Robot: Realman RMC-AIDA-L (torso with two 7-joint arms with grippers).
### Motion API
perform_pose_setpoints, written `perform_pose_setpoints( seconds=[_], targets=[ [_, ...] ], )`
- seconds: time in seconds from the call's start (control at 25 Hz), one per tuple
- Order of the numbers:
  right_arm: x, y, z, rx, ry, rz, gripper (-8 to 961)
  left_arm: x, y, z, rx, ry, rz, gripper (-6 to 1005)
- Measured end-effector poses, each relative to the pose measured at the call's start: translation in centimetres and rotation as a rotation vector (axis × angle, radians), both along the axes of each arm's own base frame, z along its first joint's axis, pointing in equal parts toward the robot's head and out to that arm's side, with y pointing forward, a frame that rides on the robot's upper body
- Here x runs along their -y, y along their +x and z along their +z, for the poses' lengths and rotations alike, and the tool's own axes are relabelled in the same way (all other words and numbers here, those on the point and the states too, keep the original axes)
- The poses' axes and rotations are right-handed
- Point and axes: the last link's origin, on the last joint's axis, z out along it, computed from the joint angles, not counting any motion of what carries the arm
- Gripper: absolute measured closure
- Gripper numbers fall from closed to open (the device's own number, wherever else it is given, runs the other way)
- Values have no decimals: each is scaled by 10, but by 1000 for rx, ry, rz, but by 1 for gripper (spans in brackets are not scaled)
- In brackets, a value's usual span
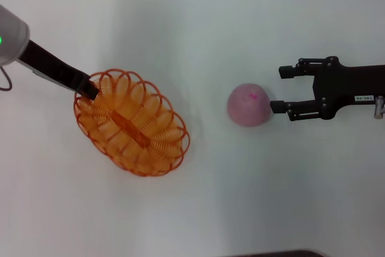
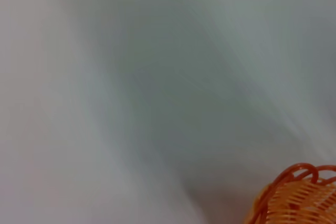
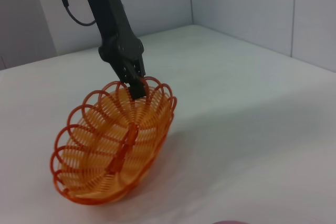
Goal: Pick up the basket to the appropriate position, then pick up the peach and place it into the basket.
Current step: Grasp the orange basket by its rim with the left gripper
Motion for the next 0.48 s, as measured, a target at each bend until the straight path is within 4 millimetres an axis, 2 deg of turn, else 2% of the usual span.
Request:
perform_pose_setpoints(
  seconds=[0.28,0.48],
  targets=[
    [-2,-3,-1,-4,-1,6,124,-1,-12,14,106,80,126,922],
    [-3,-5,-2,-7,-1,3,125,3,-22,17,133,86,222,930]
  ],
)
